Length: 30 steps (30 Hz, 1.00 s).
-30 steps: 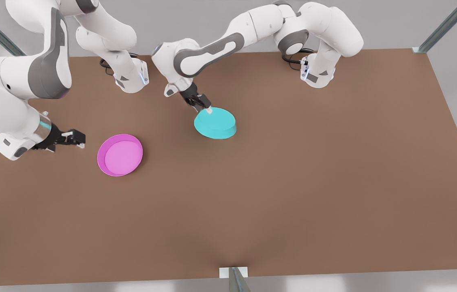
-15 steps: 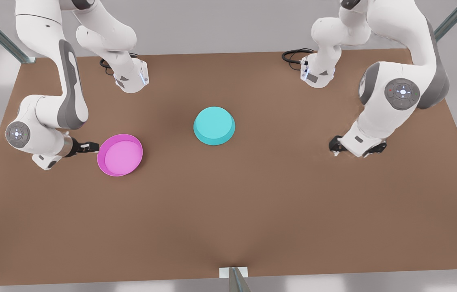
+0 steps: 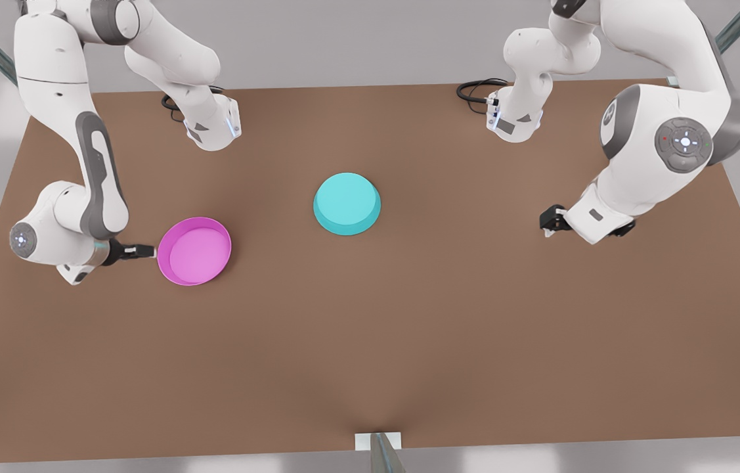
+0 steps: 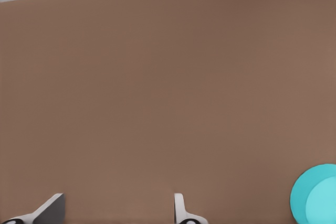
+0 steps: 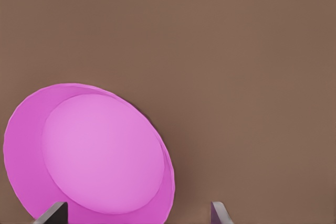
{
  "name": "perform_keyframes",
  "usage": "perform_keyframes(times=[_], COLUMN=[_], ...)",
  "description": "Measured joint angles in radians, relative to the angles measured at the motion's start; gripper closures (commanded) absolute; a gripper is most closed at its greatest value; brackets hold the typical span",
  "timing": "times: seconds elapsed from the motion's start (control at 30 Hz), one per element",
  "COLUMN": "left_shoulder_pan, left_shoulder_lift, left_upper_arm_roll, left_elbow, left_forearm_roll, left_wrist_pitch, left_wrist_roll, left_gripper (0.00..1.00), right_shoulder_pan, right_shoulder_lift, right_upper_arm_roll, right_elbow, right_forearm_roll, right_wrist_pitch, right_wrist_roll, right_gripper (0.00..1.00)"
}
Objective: Flip the blue plate over with the left arm, and stack the pink plate on top of the blue plate with the right arm
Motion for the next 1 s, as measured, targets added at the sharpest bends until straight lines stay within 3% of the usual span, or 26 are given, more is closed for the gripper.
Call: perform_keyframes(times=[0.57,1.0], left_shoulder_pan=[-0.001,-0.002], left_shoulder_lift=[-0.006,-0.005], left_upper_arm_roll=[-0.004,-0.015], left_elbow=[-0.017,-0.017], left_forearm_roll=[-0.001,0.002], left_wrist_pitch=[0.006,0.008], left_wrist_roll=[-0.002,-0.006], left_gripper=[0.00,0.00], right_shoulder_pan=[-0.043,-0.061], right_shoulder_lift=[0.181,0.212], right_upper_arm_roll=[0.009,0.009], right_elbow=[0.047,0.074], right_forearm_roll=[0.037,0.103], right_wrist_pitch=[0.052,0.005], right_wrist_roll=[-0.104,-0.181], right_gripper=[0.00,0.00])
